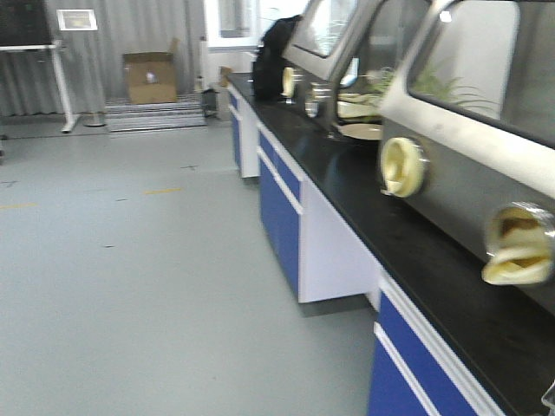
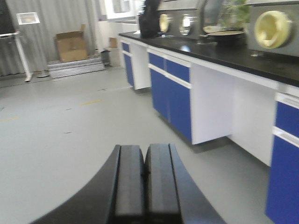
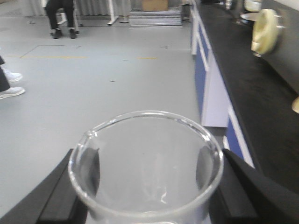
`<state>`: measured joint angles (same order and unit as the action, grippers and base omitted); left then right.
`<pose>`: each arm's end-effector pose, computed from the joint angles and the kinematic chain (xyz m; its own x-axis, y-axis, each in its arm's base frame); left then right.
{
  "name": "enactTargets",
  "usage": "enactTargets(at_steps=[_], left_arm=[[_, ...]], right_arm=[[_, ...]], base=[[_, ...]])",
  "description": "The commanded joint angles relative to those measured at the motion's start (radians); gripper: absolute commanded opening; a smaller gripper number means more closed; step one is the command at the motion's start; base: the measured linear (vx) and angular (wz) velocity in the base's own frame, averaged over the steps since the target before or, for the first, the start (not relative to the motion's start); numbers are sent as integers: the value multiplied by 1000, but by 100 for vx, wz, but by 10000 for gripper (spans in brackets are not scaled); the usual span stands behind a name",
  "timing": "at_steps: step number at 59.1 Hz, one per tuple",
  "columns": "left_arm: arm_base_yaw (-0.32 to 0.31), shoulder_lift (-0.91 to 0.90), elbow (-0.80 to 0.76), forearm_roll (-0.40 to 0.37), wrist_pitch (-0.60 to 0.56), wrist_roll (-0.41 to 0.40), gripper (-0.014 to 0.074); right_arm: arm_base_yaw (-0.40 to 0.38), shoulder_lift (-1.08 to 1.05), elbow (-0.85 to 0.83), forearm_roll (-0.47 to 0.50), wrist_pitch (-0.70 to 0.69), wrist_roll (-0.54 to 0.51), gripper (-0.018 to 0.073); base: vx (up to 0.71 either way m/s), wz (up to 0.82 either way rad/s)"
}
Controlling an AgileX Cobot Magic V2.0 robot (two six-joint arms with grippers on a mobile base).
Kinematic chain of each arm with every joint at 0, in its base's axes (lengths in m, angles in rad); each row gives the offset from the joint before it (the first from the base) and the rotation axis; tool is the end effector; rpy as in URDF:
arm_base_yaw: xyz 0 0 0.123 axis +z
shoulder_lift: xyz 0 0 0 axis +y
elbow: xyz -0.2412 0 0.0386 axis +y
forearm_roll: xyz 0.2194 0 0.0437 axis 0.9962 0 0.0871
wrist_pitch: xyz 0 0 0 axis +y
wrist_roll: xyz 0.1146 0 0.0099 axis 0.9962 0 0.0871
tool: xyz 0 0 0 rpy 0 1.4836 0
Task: Pick beaker and place in left cabinet
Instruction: 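Drive away from the bench holding the beaker in the right gripper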
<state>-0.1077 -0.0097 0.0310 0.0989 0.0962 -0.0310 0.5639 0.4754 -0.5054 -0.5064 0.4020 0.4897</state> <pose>0.0933 -0.0090 0.1947 -0.0230 0.0703 -0.9973 0.0998 0.9927 0.0676 0.1223 0.0515 0.2912 -0.2064 -0.1099 -0.9723 -0.3653 0.9305 -0.0276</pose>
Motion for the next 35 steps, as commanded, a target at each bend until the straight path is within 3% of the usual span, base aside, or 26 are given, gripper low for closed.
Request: enactTargets(at_steps=[1,35], left_arm=[[-6,-19,15,-3,-88,-3,-8],[-6,-19,15,-3,-88,-3,-8]], right_arm=[[-4,4,-31,-21,-73,-5,-4],[-4,4,-31,-21,-73,-6,-4]], base=[[29,49],[39,33]])
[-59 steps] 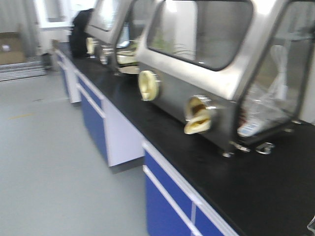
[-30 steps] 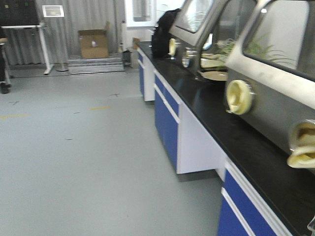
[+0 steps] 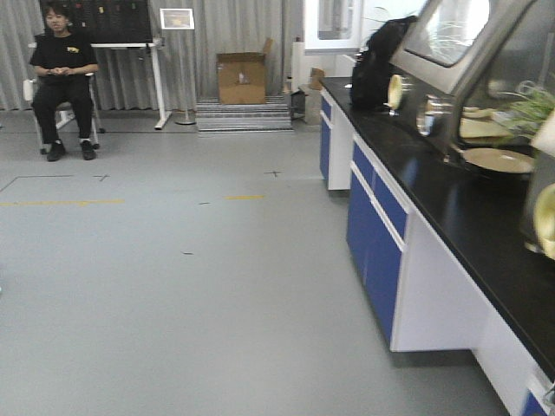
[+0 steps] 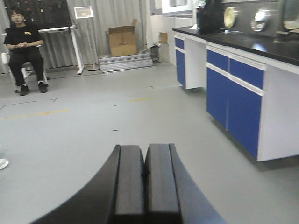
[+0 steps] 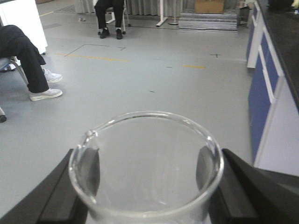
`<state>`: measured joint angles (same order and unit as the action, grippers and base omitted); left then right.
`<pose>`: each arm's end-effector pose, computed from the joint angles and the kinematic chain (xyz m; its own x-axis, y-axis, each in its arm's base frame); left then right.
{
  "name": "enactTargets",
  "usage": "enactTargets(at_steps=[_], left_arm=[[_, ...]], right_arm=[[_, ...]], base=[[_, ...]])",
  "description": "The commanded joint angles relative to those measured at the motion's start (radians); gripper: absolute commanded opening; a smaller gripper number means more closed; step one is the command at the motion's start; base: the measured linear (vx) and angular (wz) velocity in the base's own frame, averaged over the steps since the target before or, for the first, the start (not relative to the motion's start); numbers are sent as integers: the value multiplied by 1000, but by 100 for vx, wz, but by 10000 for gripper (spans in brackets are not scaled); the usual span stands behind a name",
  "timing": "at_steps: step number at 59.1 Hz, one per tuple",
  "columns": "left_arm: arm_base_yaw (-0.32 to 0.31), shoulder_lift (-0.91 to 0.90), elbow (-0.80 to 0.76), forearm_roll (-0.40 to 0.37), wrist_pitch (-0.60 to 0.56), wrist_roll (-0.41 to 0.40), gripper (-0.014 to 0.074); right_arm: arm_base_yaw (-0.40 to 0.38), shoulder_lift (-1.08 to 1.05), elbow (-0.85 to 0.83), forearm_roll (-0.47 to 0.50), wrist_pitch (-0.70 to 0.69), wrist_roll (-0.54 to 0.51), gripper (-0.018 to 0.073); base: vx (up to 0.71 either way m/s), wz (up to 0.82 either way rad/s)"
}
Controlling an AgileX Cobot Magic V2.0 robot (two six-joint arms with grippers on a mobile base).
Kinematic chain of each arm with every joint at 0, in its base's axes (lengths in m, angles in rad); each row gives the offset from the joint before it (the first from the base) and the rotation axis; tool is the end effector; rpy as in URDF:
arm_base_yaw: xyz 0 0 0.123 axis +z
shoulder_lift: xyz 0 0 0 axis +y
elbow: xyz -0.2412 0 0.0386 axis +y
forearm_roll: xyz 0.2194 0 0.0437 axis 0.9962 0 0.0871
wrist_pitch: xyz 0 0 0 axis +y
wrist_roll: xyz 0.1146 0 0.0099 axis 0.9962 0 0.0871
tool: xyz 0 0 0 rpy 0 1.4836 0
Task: Pick beaker and place in left cabinet
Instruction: 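Drive away from the bench holding the beaker in the right gripper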
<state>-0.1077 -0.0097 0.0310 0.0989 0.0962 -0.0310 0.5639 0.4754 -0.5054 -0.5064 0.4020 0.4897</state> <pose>0.0933 -0.0090 0.1947 -0.0230 0.0703 -0.9973 0.0998 0.9927 0.0676 0.1223 0.0515 0.2912 -0.2064 -0.1099 -0.9723 -0.3653 0.9305 -0.0276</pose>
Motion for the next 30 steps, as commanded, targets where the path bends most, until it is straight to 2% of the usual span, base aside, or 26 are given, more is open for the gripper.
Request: enactTargets(at_steps=[1,30], left_arm=[[-6,-19,15,-3,-88,-3,-8],[-6,-19,15,-3,-88,-3,-8]], right_arm=[[-4,4,-31,-21,-73,-6,-4],[-4,4,-31,-21,-73,-6,-4]], base=[[53,27],[64,24]])
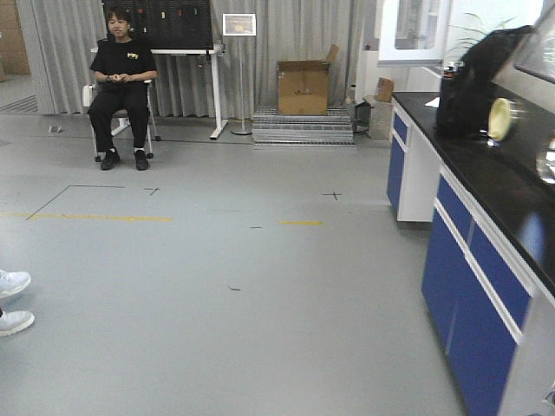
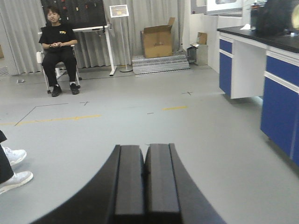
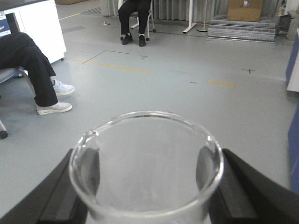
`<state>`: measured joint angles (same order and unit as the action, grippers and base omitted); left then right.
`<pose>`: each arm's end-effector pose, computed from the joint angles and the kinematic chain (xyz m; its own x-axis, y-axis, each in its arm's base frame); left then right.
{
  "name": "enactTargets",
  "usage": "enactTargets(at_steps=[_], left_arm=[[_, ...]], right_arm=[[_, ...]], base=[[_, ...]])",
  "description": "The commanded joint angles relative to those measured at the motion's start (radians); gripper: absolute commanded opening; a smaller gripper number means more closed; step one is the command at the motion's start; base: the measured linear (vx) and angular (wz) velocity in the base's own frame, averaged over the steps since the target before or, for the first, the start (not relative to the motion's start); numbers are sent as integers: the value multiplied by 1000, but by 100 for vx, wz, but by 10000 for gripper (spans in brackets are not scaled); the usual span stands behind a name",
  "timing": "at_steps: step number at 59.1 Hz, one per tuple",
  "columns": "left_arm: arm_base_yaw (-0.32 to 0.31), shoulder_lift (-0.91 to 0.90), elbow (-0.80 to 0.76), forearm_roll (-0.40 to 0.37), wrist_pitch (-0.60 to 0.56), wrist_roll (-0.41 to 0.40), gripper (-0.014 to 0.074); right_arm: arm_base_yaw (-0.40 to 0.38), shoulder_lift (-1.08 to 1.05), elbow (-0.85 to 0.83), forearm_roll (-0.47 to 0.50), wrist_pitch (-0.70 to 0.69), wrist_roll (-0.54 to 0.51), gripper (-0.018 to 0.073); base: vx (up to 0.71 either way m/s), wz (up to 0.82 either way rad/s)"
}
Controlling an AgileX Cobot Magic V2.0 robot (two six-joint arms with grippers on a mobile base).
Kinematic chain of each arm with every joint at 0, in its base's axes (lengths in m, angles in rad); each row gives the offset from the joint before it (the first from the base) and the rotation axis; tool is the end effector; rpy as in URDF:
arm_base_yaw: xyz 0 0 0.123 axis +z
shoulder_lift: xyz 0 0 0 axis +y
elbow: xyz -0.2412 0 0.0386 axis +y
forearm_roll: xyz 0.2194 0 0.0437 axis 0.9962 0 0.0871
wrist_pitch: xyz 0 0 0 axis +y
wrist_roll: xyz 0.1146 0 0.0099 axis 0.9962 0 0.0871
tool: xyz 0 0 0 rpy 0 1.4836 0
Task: Pick beaker and place in left cabinet
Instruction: 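Drive away from the bench holding the beaker in the right gripper, then drive to the open cabinet with the blue tray on its shelf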
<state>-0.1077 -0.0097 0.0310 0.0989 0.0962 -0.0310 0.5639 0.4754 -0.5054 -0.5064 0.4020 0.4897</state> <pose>0.0933 -0.0090 0.1947 -0.0230 0.0703 -0.9973 0.0998 0.9927 0.0676 0.1223 0.0515 0.2912 -0.2064 -0.1099 -0.9723 -0.3653 0.9305 -0.0276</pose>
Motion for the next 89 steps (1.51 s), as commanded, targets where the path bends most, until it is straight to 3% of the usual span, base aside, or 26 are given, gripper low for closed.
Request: enactTargets(at_steps=[1,89], left_arm=[[-6,-19,15,-3,-88,-3,-8],[-6,-19,15,-3,-88,-3,-8]], right_arm=[[-4,4,-31,-21,-73,-6,-4],[-4,6,-31,-21,-73,-6,-4]], base=[[71,17],[78,4]])
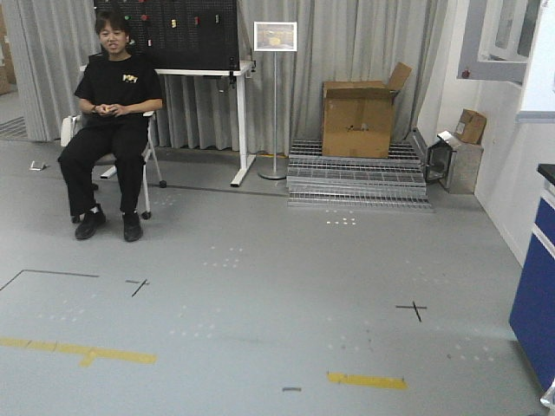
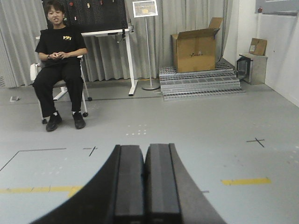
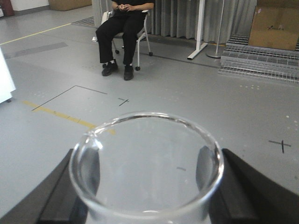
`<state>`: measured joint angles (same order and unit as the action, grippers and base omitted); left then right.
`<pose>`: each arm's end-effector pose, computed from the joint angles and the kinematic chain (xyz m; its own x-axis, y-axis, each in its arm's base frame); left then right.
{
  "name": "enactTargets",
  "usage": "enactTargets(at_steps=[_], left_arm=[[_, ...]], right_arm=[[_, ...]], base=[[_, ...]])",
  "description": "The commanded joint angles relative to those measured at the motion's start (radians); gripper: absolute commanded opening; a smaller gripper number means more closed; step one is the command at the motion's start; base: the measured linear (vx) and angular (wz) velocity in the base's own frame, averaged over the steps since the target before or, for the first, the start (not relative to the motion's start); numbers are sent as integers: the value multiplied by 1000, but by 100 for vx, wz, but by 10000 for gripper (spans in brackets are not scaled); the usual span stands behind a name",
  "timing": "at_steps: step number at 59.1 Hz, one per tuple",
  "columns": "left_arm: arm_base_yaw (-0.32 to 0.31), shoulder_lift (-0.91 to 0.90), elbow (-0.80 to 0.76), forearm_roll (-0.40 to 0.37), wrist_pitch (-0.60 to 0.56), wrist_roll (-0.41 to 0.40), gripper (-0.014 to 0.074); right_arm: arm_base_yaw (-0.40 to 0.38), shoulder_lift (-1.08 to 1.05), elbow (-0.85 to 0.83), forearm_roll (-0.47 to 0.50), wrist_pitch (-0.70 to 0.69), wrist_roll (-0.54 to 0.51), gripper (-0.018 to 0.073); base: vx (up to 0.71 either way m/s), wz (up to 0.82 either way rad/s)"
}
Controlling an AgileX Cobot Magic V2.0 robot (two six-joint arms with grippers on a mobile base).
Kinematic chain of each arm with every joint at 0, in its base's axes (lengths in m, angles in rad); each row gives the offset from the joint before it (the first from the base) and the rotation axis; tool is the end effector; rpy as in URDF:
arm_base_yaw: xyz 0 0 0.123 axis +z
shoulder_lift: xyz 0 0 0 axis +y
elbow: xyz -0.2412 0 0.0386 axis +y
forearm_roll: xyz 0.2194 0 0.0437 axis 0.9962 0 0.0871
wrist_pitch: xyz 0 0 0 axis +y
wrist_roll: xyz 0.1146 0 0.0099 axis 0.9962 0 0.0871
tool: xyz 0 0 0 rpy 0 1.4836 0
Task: Pick beaker and place in left cabinet
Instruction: 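Drive to the open cabinet with the blue tray on its shelf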
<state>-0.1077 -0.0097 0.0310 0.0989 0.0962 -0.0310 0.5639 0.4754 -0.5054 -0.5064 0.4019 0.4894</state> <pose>0.0933 -0.0090 0.1947 -0.0230 0.0703 -0.9973 0.0998 0.9927 0.0676 0.1223 0.0515 0.2912 -0.2062 -0.1102 -0.9723 -0.3654 0.9304 -0.0279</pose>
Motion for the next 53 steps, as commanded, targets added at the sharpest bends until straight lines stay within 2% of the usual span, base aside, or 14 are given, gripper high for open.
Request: enactTargets(at_steps=[1,53], left_arm=[[-6,-19,15,-3,-88,-3,-8],[-6,-18,15,-3,-89,-3,-8]], right_arm=[[-4,6,-31,-21,-73,-6,-4],[-4,6,-31,-21,-74,-6,-4]], base=[[85,-5],[82,-2]])
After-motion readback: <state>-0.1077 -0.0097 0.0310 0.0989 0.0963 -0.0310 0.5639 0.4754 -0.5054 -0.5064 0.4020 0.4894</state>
